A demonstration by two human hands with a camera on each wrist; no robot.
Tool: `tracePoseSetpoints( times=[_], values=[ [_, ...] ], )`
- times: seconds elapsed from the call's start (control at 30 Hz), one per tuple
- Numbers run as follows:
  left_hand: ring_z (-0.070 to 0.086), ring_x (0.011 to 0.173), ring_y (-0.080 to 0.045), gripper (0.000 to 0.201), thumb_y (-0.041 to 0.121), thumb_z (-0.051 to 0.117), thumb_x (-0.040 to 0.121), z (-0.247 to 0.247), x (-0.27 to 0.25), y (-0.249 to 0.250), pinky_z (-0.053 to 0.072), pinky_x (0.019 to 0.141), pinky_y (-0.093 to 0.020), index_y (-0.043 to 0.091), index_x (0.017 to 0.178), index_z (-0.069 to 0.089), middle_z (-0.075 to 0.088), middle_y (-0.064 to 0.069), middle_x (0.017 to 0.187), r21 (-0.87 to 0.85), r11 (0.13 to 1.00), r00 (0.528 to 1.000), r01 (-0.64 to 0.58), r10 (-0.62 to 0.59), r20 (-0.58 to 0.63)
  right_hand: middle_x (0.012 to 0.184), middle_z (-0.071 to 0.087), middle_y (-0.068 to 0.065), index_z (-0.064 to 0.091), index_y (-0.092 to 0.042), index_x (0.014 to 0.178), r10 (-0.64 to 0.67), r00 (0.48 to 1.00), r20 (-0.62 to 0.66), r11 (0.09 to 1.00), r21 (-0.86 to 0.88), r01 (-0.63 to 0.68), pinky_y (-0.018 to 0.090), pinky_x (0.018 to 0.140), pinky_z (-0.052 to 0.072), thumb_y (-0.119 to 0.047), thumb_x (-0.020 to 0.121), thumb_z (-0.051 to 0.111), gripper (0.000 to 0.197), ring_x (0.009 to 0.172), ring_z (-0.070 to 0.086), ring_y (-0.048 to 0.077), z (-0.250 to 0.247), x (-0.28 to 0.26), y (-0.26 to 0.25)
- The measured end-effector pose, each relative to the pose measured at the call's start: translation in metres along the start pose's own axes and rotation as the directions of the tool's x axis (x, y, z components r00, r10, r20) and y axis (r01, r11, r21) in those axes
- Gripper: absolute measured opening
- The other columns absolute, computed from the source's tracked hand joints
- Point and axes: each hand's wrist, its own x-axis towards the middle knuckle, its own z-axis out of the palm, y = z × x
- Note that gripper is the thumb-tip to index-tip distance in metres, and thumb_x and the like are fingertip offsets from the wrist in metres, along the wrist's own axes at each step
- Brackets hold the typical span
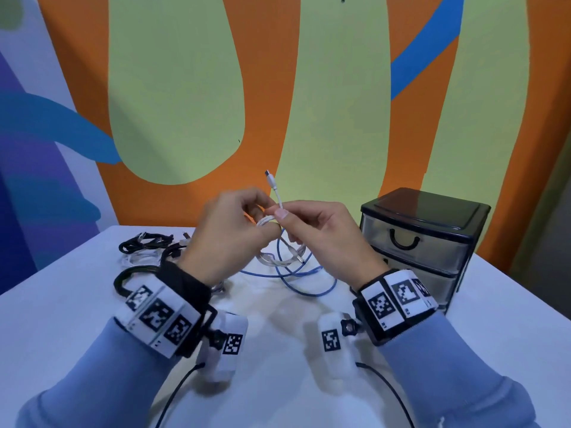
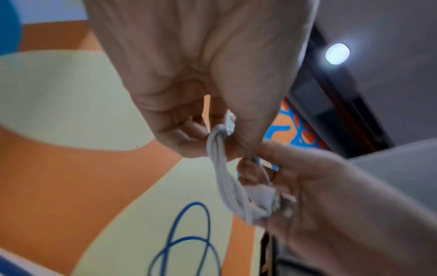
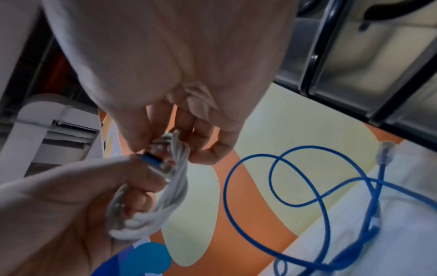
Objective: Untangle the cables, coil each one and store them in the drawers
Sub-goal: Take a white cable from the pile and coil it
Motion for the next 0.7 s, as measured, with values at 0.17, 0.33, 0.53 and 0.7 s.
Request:
tracePoseSetpoints(
  times=[0.17, 0.33, 0.53, 0.7],
  values=[
    [0.065, 0.059, -0.02, 0.019, 0.031, 0.061, 0.095, 0.001, -0.004, -0.004, 0.053, 0.06, -0.043, 0.03, 0.08, 0.074, 0.068, 0.001, 0.058, 0.354, 0.933, 0.998, -0.061, 0.065, -0.001, 0.082, 0.07, 0.015, 0.081, -0.015, 0.114, -0.005, 1.0, 0.01, 0.999, -0.032, 0.005, 0.039, 0.071, 0.048, -0.021, 0.103, 0.066, 0.019, 0.07, 0.055, 0.016, 0.009, -0.001, 0.006],
    [0.058, 0.065, -0.032, 0.018, 0.021, 0.06, 0.096, 0.006, -0.003, -0.001, 0.034, 0.06, -0.038, 0.025, 0.084, 0.074, 0.061, 0.002, 0.055, 0.473, 0.88, 0.991, -0.043, 0.096, -0.088, 0.069, 0.061, 0.003, 0.079, -0.014, 0.117, -0.018, 1.0, -0.01, 0.999, 0.03, 0.018, 0.04, 0.071, 0.049, -0.016, 0.103, 0.065, 0.019, 0.068, 0.055, 0.016, 0.014, 0.0, 0.007],
    [0.076, 0.082, -0.014, 0.023, 0.007, 0.072, 0.089, 0.005, -0.001, 0.002, 0.06, 0.074, -0.035, 0.023, 0.103, 0.081, 0.079, 0.009, 0.081, 0.024, 1.0, 0.979, 0.001, 0.003, -0.203, 0.067, 0.064, -0.001, 0.076, -0.01, 0.118, -0.042, 0.998, -0.047, 0.997, 0.067, 0.045, 0.034, 0.073, 0.05, -0.014, 0.103, 0.065, 0.018, 0.068, 0.058, 0.017, 0.017, 0.001, 0.004],
    [0.075, 0.105, -0.015, 0.037, 0.002, 0.079, 0.09, 0.004, 0.002, 0.006, 0.056, 0.094, -0.028, 0.011, 0.125, 0.074, 0.081, -0.006, 0.113, -0.584, 0.805, 0.987, 0.106, -0.157, -0.037, 0.069, 0.066, 0.002, 0.067, -0.006, 0.106, 0.034, 0.987, -0.158, 0.993, 0.121, -0.015, 0.032, 0.073, 0.049, -0.019, 0.105, 0.063, 0.014, 0.068, 0.059, 0.015, 0.009, 0.005, 0.01]
  ],
)
